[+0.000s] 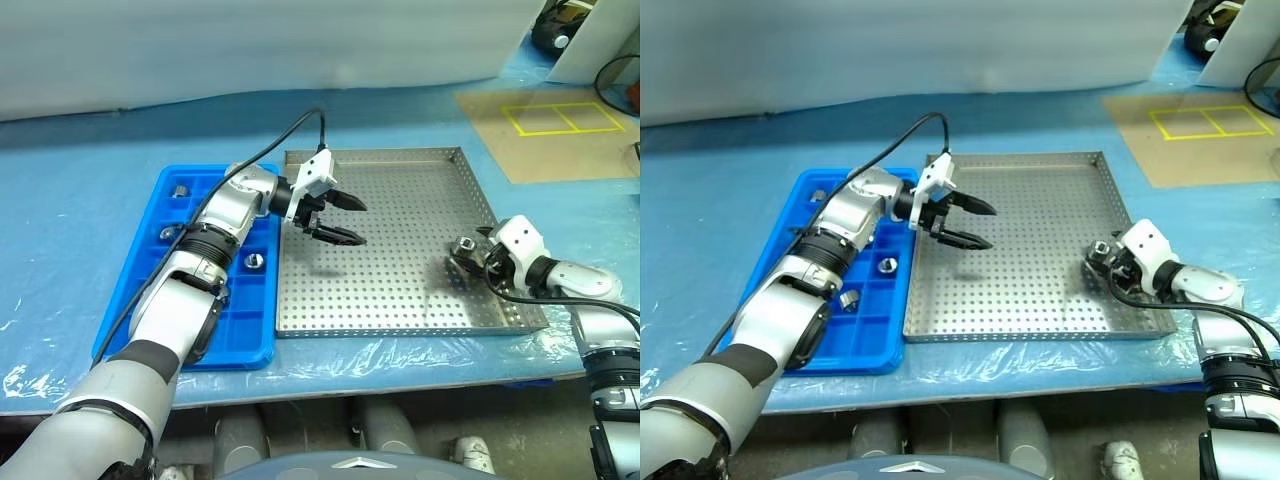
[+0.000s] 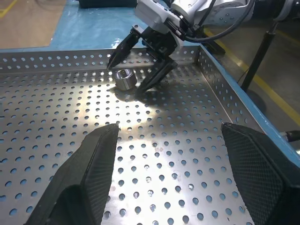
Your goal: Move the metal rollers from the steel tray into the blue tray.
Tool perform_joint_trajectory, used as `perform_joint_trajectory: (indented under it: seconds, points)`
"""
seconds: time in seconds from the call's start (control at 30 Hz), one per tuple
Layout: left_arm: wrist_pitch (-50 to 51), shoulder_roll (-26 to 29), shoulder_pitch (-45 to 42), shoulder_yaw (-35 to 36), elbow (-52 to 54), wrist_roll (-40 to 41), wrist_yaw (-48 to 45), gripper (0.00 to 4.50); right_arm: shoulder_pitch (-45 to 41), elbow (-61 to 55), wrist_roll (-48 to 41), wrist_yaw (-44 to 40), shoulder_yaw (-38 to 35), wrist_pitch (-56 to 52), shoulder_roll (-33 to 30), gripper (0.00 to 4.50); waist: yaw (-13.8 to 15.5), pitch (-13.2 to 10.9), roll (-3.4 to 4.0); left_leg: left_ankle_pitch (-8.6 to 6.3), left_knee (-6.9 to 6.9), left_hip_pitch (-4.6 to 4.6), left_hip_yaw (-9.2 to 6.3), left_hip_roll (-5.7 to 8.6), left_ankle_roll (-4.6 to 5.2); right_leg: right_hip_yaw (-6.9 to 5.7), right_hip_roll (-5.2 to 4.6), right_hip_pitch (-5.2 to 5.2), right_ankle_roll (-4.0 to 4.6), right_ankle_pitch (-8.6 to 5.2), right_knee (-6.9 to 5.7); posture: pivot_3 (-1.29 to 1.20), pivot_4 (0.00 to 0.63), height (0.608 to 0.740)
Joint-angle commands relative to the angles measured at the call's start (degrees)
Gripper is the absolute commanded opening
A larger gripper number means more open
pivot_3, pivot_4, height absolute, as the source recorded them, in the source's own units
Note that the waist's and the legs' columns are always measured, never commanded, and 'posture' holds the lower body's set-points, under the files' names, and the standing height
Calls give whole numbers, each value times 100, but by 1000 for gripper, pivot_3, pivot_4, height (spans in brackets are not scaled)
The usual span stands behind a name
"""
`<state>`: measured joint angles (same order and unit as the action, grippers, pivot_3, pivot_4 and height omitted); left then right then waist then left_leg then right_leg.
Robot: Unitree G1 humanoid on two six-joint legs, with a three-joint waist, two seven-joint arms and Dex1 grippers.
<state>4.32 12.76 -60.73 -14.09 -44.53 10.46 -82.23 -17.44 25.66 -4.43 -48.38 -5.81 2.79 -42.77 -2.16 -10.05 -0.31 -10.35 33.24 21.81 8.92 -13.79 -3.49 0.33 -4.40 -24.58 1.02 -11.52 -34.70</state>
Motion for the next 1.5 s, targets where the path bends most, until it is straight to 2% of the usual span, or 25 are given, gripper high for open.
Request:
perform_joint_trajectory:
  seconds: [0.03,0.3,0.4,0.5,0.6,0.7,1.07,1.27,1.37,1.5]
  points:
    - [-5,-9,-51,131,146,52,-65,3705,-52,-10,13,16,12,74,-13,3939,3,0,0,0,0,0,0,0,0,-1,0,0,0,0,0,-393,150,740]
    - [21,91,31,170,293,42,-127,3705,-51,17,-81,-52,55,55,82,3939,13,0,0,1,0,-7,2,-2,-3,0,-1,1,0,0,-5,-378,150,740]
    - [20,114,28,229,300,30,-21,3705,-78,-16,-118,-113,70,23,125,3302,13,0,0,1,0,-7,2,-2,-2,0,-1,1,0,0,-4,-374,150,740]
    - [-10,131,23,255,297,8,11,3705,-111,-15,-30,-72,110,21,163,2332,14,0,0,1,0,-7,3,-2,-3,0,-1,0,0,0,-3,-371,150,740]
    - [-31,141,22,251,301,-8,31,3705,-104,-15,-53,-123,135,9,191,2332,15,0,0,1,0,-7,3,-2,-3,0,-2,1,0,0,-4,-368,150,740]
    - [-64,153,20,252,292,-22,59,3705,-94,-50,-64,-123,136,3,202,1858,14,0,0,1,0,-7,3,-2,-3,0,-2,0,0,0,-3,-368,150,740]
    - [-290,270,55,255,198,-139,258,3705,-286,3,31,-126,252,3,233,1830,13,0,0,0,-3,-8,4,-3,-4,0,-2,0,0,0,-1,-338,150,740]
    - [-142,440,-5,438,321,-54,424,3705,-816,-276,-25,-307,475,-106,393,1830,20,-1,1,2,-6,-5,5,-3,-6,-1,-2,-8,0,0,-3,-286,150,740]
    - [61,708,-39,691,490,67,485,3705,-1251,-830,-295,-647,678,-529,612,1830,35,-3,1,2,-10,-5,5,-4,-6,-1,-1,-11,0,0,-5,-220,150,740]
    - [646,1407,94,1109,1112,355,447,3705,-1755,-2098,-1203,-1392,1033,-1852,990,1830,86,-7,6,13,-29,-2,6,-17,-23,-5,9,-40,-1,1,-18,-159,150,740]
